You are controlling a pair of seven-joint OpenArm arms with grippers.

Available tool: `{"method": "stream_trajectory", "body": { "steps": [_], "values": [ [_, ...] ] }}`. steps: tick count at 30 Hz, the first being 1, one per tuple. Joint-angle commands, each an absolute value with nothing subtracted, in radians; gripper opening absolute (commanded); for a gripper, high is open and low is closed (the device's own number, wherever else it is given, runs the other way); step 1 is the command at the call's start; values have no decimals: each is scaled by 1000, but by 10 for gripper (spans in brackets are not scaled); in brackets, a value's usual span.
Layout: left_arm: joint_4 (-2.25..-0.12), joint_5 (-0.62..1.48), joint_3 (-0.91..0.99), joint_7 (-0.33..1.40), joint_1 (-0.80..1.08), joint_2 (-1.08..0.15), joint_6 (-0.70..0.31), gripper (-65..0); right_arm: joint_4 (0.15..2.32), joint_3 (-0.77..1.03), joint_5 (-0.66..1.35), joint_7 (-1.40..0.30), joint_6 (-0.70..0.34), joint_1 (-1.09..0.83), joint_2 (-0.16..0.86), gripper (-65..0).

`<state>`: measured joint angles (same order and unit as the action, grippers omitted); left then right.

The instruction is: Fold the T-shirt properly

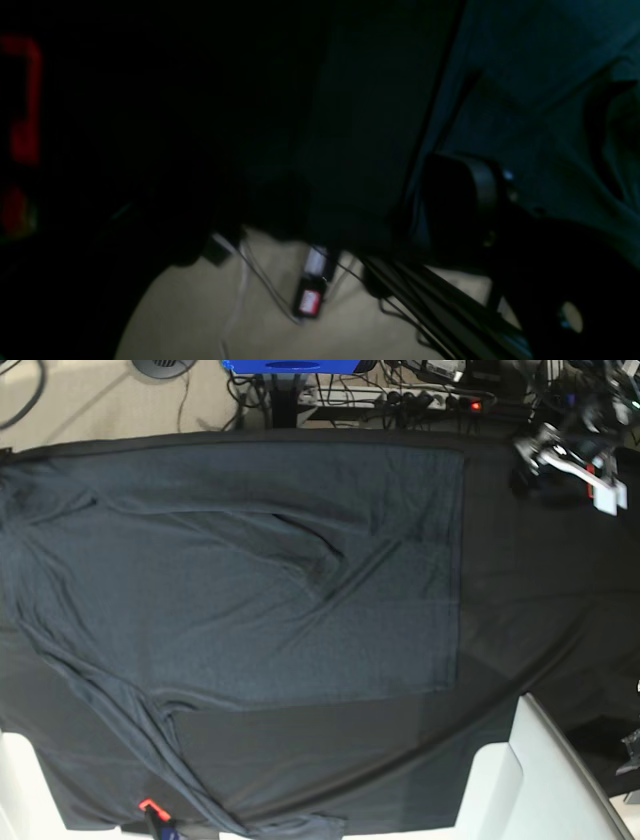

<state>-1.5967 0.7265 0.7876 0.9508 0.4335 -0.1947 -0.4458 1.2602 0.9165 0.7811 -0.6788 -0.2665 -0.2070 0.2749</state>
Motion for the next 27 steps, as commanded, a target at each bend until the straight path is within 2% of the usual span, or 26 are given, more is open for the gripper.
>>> {"method": "stream_trajectory", "body": {
  "steps": [1, 5, 9, 17, 20, 24, 27],
  "values": [
    [-1639, 739, 780, 937, 437, -206, -473, -25, 1257, 868, 800, -647, -280, -174, 312, -365],
    [-1738, 739, 763, 937, 438, -202, -547, -25, 1122, 598, 800, -507, -375, -54, 450, -365],
    [-1756, 740, 763, 937, 437, -194, -553, -26, 814, 311, 800, -363, -421, 151, 565, -365],
    [-1755, 739, 773, 937, 446, -179, -553, -26, 334, -151, 800, 7, -421, 426, 596, -363],
    [-1755, 739, 774, 937, 446, -179, -553, -26, 236, -248, 802, 88, -418, 452, 572, -363],
    [-1755, 739, 774, 937, 446, -177, -553, -26, 185, -248, 802, 127, -415, 452, 555, -363],
    [-1755, 739, 774, 937, 446, -177, -553, -26, 182, -254, 802, 128, -326, 450, 555, -365]
  ]
}}
